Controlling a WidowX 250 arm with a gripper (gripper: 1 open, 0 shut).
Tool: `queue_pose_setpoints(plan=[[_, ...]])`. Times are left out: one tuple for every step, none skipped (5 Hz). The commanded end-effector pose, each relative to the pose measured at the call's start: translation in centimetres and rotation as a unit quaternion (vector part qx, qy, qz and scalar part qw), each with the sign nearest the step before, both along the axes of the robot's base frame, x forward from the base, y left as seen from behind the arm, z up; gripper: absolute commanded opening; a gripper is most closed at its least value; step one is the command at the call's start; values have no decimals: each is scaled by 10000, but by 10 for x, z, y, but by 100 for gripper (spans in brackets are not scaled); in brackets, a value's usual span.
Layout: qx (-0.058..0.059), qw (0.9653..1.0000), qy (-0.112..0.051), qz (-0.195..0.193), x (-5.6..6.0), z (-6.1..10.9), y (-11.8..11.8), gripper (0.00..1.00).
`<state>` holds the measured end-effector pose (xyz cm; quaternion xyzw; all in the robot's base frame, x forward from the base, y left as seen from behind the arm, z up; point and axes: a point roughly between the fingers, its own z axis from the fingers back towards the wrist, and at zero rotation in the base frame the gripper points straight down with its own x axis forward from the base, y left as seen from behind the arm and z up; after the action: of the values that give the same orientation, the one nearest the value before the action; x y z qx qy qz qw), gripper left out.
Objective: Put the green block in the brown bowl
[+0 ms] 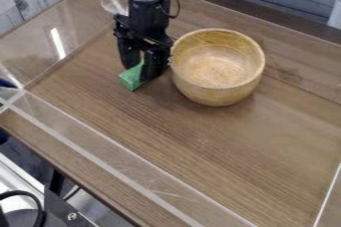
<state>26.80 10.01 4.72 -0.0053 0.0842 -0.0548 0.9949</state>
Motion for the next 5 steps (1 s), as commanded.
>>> queue_pose_setpoints(plan=[[87,9995,-296,52,12,12,8,0],[77,9996,-256,59,13,8,9,0],[76,9997,-231,72,14,9,9,100],[64,9997,-202,88,14,5,10,0],[59,9998,-184,109,14,7,11,100]])
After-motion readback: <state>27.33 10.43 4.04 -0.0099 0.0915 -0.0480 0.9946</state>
